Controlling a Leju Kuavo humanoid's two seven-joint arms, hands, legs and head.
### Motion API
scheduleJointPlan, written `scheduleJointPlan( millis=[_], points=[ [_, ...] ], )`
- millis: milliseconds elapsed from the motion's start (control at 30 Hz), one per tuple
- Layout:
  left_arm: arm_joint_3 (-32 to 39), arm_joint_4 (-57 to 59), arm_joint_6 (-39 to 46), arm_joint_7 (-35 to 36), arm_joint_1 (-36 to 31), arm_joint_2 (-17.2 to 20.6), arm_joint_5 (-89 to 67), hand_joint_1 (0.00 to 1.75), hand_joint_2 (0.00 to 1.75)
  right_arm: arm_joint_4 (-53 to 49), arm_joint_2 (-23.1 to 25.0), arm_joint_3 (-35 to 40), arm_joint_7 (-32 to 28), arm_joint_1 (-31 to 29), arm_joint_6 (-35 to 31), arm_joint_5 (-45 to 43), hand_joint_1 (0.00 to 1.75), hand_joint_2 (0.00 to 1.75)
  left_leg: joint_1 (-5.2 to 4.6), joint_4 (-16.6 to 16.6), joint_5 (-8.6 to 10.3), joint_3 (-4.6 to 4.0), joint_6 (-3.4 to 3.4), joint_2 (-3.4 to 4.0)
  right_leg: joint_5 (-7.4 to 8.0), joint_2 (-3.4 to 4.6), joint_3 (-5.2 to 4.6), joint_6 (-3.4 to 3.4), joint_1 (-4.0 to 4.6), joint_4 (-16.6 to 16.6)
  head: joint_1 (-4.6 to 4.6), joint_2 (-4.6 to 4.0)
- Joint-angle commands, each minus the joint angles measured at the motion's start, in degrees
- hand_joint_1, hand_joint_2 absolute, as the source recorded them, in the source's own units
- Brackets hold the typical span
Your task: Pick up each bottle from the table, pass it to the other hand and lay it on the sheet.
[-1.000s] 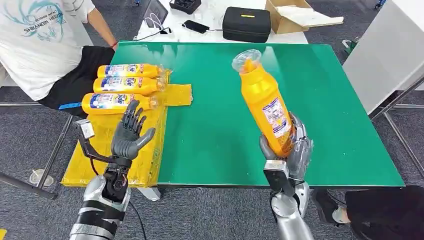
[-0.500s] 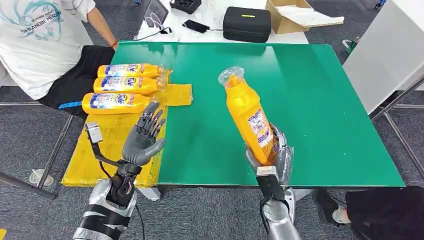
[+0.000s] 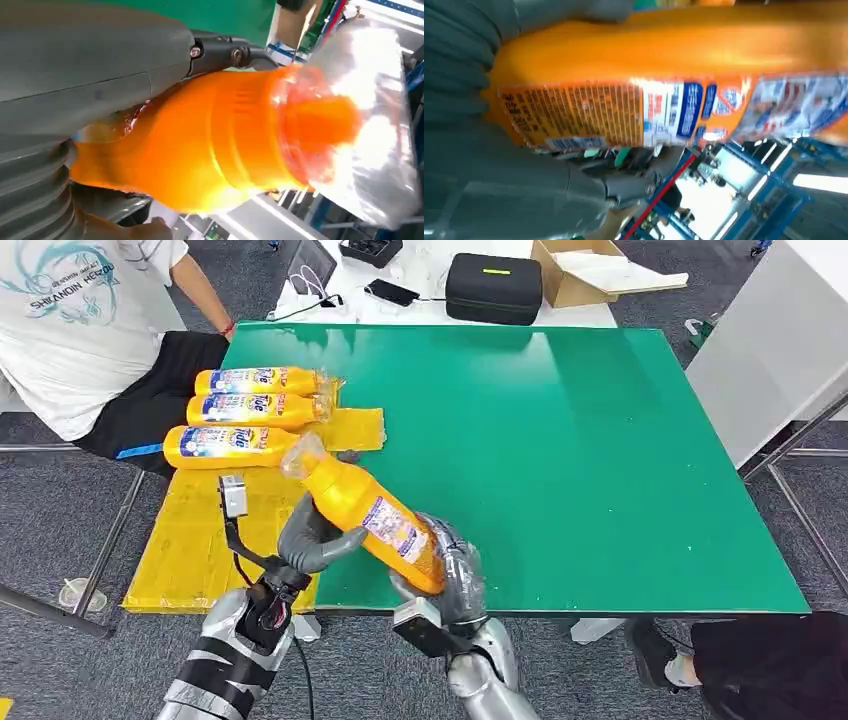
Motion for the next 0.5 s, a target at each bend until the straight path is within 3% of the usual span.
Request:
scheduleJointPlan(
  millis=[33,100,133,200,500],
  points=[
    [-4.4,9.8,-0.5,0.9,-5.0,1.0,1.1,0.00,1.75,13.7,1.5,8.8,-0.1,-5.1,-2.5,0.9,1.71,1.75,0.03,0.0,-0.11,0.36,0.04,0.10,-0.08,0.03,0.36,-0.09,0.06,-0.1,0.00,0.00],
    [-4.4,10.2,-0.4,0.8,-5.1,1.0,1.3,0.00,1.75,13.9,1.5,9.0,-0.1,-5.1,-2.5,0.7,1.71,1.75,0.02,0.0,-0.06,0.22,0.02,0.05,-0.04,-0.01,0.21,-0.07,0.04,-0.1,0.00,0.00],
    [-4.4,10.3,-0.6,0.9,-5.2,1.0,1.7,0.00,1.75,14.4,1.5,8.9,-0.1,-5.2,-2.5,1.2,1.69,1.75,0.05,0.0,-0.20,0.60,0.04,0.10,-0.16,-0.03,0.60,-0.16,0.11,-0.1,-0.02,0.00],
    [-4.2,10.3,-1.2,1.1,-5.1,0.9,2.6,0.00,1.75,15.6,1.7,9.2,-0.1,-5.6,-2.1,0.7,1.68,1.75,0.00,0.0,-0.04,0.19,0.01,-0.01,-0.05,-0.07,0.18,-0.06,0.03,0.0,0.00,0.00],
    [-3.8,8.6,-2.5,1.3,-4.3,1.0,4.7,0.00,1.75,17.7,1.9,9.1,-0.1,-6.2,-1.3,0.3,1.69,1.75,0.01,0.0,-0.06,0.18,0.02,0.05,-0.05,-0.04,0.16,-0.07,0.04,0.0,0.00,0.02]
  ],
)
